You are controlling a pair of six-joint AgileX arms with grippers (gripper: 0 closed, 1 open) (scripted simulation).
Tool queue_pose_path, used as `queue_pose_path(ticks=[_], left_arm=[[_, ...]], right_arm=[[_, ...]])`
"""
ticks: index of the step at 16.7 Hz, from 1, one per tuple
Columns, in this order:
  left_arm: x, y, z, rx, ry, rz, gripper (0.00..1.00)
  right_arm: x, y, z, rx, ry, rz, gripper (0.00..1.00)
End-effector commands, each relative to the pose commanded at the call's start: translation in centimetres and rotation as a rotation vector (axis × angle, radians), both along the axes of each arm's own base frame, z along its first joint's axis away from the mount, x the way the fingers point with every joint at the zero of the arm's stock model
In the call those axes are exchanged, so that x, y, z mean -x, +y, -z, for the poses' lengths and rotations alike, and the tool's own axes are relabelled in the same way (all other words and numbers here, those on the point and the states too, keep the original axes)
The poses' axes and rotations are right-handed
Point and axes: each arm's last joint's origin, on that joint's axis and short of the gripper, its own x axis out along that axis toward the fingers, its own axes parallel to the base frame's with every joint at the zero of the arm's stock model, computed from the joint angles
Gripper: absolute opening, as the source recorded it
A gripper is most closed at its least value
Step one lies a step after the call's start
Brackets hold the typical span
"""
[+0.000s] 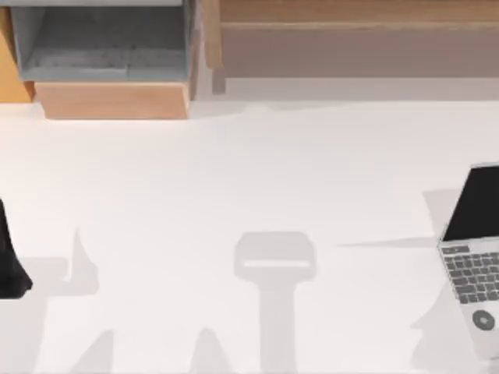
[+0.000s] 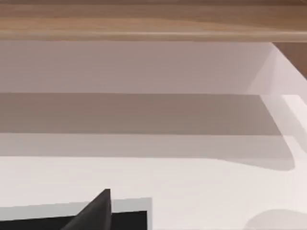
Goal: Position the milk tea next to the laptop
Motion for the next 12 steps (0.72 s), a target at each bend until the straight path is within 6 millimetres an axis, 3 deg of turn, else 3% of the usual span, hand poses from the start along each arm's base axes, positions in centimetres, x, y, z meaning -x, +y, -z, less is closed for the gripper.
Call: queue_pose_path(ticks=[6,12], left_arm=[[0.0,0.0,0.0,0.0,0.0,0.0,1.0],[0.0,0.0,0.0,0.0,0.0,0.0,1.0]], right_arm=[[0.0,-5.6,4.0,-0.007,0.002,0.008,1.0],[1.1,-8.4,6.8,0.0,-0.009,0.014,1.0]])
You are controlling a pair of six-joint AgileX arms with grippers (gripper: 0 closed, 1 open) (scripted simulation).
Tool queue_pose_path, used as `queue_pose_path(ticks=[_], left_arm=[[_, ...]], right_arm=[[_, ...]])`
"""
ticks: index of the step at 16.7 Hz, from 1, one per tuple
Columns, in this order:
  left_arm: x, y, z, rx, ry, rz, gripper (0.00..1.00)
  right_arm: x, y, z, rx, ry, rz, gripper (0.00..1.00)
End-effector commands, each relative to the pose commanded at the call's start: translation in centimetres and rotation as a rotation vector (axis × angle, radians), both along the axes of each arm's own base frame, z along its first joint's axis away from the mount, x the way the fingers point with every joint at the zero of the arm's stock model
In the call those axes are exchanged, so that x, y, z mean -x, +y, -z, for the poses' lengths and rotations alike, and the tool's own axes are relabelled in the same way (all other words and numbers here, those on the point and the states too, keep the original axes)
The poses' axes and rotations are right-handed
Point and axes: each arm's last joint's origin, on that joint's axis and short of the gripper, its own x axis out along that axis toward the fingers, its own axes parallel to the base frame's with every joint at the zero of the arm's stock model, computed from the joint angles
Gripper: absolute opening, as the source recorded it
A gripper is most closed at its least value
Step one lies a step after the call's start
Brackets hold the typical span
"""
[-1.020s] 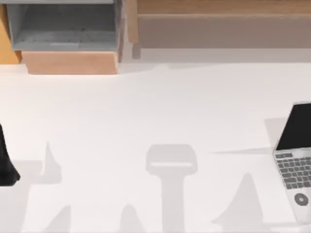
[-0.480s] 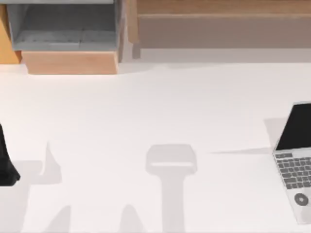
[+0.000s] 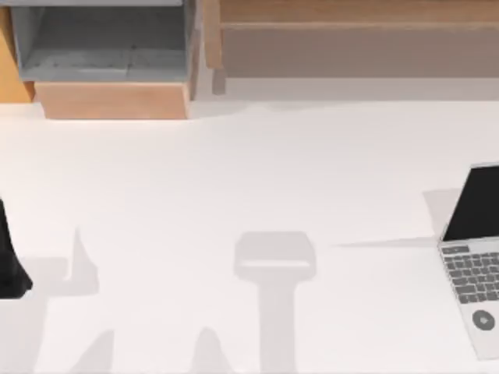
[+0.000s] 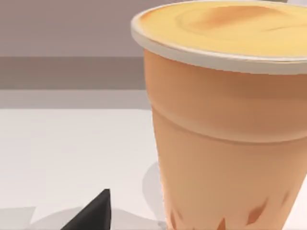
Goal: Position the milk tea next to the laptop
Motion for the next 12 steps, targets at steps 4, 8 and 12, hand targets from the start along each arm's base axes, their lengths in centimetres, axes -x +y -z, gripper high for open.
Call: queue_pose_path(ticks=[4,8,12], left_arm=[[0.0,0.0,0.0,0.0,0.0,0.0,1.0],[0.0,0.0,0.0,0.0,0.0,0.0,1.0],[0.0,0.0,0.0,0.0,0.0,0.0,1.0]], right_arm=[[0.2,-0.3,0.2,0.005,-0.002,0.006,1.0],[-0.4,-0.2,0.2,0.003,-0.001,0.004,1.0],[-3.9,-0.7,0.6,0.005,-0.002,0.006,1.0]])
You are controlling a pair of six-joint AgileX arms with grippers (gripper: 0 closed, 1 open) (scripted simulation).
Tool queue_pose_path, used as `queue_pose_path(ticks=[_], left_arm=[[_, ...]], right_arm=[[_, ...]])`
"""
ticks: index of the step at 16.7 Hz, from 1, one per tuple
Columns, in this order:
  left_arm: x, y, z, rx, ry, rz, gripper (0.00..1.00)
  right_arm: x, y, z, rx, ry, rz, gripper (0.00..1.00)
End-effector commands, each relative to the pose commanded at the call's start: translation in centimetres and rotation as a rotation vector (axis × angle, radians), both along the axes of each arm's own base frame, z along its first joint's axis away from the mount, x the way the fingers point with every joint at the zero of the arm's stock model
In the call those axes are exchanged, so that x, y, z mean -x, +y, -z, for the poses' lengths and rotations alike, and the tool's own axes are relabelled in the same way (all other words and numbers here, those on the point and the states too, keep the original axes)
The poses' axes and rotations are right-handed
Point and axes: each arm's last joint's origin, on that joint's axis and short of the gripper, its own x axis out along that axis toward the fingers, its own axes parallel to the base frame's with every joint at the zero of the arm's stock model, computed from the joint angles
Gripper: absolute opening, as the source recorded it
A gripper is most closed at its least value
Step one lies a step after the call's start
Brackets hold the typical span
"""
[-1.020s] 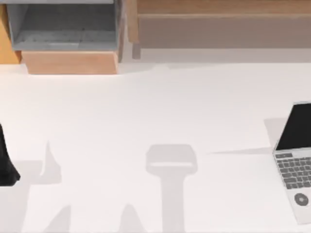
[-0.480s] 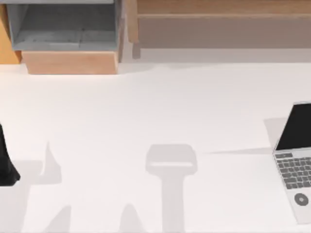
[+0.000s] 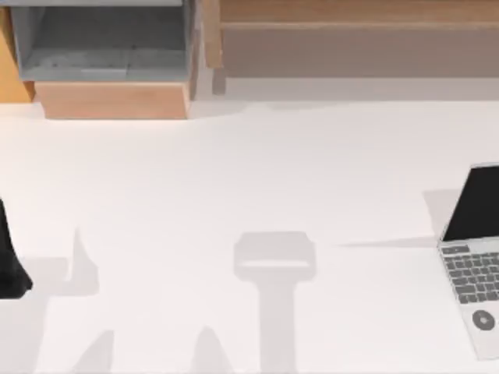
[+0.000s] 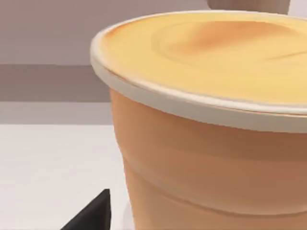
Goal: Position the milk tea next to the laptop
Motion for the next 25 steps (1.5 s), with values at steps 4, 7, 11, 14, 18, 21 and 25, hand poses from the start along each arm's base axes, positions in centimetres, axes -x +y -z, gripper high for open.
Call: queue_pose_path(ticks=[4,7,11,14,18,21,25], left_arm=[[0.0,0.0,0.0,0.0,0.0,0.0,1.0],[0.0,0.0,0.0,0.0,0.0,0.0,1.0],[0.0,0.0,0.0,0.0,0.0,0.0,1.0],[0.0,0.0,0.0,0.0,0.0,0.0,1.0],[0.0,0.0,0.0,0.0,0.0,0.0,1.0],[0.0,0.0,0.0,0.0,0.0,0.0,1.0],[0.0,0.0,0.0,0.0,0.0,0.0,1.0]], right_arm=[[-3.6,0.2,0.4,0.0,0.0,0.0,1.0],[-3.9,0.3,0.4,0.0,0.0,0.0,1.0],[-3.9,0.3,0.4,0.0,0.0,0.0,0.77],[-3.9,0.3,0.4,0.0,0.0,0.0,0.55],[-3.9,0.3,0.4,0.0,0.0,0.0,0.25],[-3.9,0.3,0.4,0.0,0.0,0.0,0.02],[-3.9,0.3,0.4,0.0,0.0,0.0,0.0]])
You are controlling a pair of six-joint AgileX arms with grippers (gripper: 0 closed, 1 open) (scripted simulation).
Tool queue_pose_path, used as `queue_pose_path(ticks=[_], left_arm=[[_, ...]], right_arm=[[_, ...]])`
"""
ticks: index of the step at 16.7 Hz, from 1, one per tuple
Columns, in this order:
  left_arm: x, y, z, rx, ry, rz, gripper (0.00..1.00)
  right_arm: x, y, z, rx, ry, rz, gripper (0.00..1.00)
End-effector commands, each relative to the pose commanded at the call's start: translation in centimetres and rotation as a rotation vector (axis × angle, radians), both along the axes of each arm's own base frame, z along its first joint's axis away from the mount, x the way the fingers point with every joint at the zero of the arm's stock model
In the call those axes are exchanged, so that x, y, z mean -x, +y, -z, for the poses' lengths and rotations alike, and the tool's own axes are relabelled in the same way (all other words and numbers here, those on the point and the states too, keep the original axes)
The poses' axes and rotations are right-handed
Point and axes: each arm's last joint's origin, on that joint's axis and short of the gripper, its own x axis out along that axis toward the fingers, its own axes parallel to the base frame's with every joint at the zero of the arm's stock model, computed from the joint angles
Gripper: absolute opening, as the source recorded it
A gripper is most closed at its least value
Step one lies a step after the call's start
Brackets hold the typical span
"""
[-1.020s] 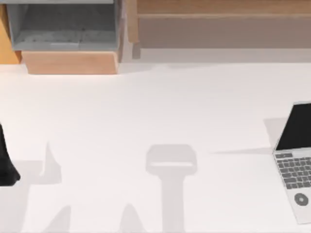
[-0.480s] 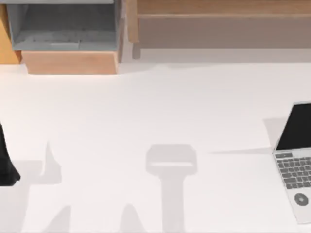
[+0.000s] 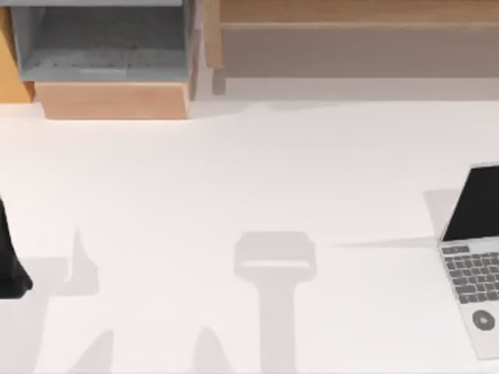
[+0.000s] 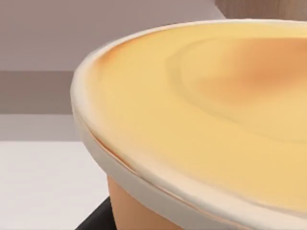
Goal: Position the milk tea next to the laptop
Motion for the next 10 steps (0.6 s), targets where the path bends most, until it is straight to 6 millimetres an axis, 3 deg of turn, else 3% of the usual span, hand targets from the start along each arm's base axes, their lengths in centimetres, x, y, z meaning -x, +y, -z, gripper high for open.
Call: queue_pose_path(ticks=[10], left_arm=[[0.0,0.0,0.0,0.0,0.0,0.0,1.0]], right_arm=[[0.04,-0.04,-0.96,-0.001,-0.001,0.002,0.0]])
